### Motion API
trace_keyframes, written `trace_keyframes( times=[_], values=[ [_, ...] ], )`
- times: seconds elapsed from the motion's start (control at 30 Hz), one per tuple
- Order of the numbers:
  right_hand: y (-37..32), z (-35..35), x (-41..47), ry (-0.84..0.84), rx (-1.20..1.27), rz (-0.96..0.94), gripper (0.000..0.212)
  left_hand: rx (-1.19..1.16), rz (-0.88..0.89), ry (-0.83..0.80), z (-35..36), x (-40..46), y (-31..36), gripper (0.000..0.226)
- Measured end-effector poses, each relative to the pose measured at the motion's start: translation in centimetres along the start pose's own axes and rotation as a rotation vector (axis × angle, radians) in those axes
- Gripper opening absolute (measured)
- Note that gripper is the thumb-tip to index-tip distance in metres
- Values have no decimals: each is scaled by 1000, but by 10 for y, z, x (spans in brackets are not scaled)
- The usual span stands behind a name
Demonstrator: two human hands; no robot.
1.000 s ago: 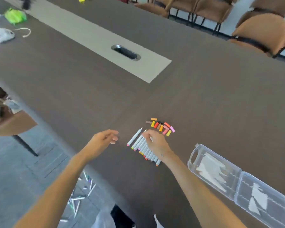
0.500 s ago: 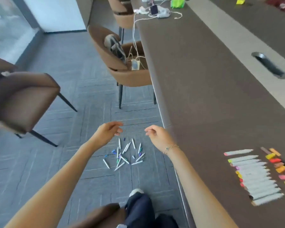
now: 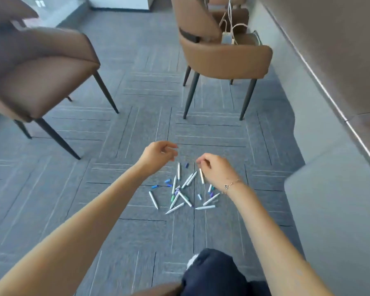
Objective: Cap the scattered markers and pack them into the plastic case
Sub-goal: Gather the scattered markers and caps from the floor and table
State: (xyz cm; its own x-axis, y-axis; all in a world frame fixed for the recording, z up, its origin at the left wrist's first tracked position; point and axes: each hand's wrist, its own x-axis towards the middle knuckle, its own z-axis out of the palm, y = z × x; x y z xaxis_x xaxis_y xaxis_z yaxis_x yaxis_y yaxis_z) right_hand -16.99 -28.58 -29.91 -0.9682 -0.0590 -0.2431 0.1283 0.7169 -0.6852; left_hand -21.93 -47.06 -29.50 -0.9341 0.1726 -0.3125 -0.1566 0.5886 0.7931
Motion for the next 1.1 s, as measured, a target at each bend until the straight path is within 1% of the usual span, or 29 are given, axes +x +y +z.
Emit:
trace_keyframes(
  times=[0.13,0.27,0.43,0.57,0.7,0.77,0.83,0.9,0.93,1.0,1.1],
  values=[
    [40,39,11,-114,-203,-2,27,25,-70,-111,15,10,-76,17],
    [110,79,38,-277,-374,48,24,3,-165,-114,43,48,-134,17],
    [214,132,80,-450,-543,99,22,78,-186,-184,108,118,-184,17],
    [276,180,106,-538,-683,61,23,76,-217,-140,172,165,-228,9],
    [321,227,135,-496,-671,-14,40,117,-276,-127,227,186,-273,12],
    [337,247,146,-448,-657,-27,43,115,-304,-105,246,192,-296,13],
    [349,264,155,-430,-622,-13,48,138,-339,-37,257,199,-313,8],
    [362,280,161,-424,-617,6,53,148,-372,58,264,205,-324,15],
    [368,288,162,-394,-627,-7,54,145,-387,101,266,207,-330,20],
    [379,301,159,-280,-623,-77,51,132,-435,151,270,211,-339,26],
    [393,316,153,-123,-559,-107,45,147,-472,138,279,214,-351,27]
  ],
)
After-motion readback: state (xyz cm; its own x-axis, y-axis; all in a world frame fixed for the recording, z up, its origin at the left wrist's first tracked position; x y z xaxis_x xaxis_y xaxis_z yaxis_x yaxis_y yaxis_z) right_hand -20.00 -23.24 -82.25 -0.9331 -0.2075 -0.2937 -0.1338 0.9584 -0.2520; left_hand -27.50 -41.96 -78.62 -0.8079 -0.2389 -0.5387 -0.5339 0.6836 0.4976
